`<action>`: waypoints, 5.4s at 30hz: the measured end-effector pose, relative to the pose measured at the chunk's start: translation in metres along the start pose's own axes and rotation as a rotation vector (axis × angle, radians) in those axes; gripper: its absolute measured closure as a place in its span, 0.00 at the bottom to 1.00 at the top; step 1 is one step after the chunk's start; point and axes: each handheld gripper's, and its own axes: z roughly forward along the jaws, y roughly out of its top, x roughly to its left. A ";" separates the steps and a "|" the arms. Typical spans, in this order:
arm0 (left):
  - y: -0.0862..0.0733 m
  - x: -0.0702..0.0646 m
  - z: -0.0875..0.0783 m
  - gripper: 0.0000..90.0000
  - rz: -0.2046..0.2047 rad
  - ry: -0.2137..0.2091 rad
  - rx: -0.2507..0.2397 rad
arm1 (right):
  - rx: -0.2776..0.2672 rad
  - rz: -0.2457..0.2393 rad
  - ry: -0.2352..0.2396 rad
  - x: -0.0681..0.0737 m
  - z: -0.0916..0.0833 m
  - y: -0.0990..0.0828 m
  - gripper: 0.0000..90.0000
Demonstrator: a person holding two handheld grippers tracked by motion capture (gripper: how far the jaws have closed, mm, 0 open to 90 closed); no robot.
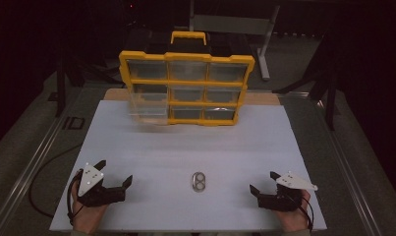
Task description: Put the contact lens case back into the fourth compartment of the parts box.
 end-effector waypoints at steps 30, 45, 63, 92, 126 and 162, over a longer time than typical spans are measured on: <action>-0.001 -0.005 0.005 0.00 0.027 -0.037 0.009 | 0.101 -0.047 0.040 0.012 0.003 0.022 0.10; -0.001 -0.006 0.006 0.00 0.030 -0.041 0.011 | 0.133 -0.090 0.060 0.021 0.007 0.040 0.10; -0.001 -0.007 0.010 0.00 0.036 -0.054 0.017 | 0.240 -0.128 0.103 0.033 0.026 0.061 0.10; -0.001 -0.008 0.010 0.00 0.044 -0.055 0.020 | 0.338 -0.197 0.166 0.062 0.057 0.097 0.10; -0.001 -0.009 0.011 0.00 0.049 -0.052 0.023 | 0.444 -0.235 0.191 0.100 0.102 0.123 0.10; -0.001 -0.010 0.010 0.00 0.060 -0.052 0.028 | 0.702 -0.234 0.175 0.132 0.156 0.091 0.38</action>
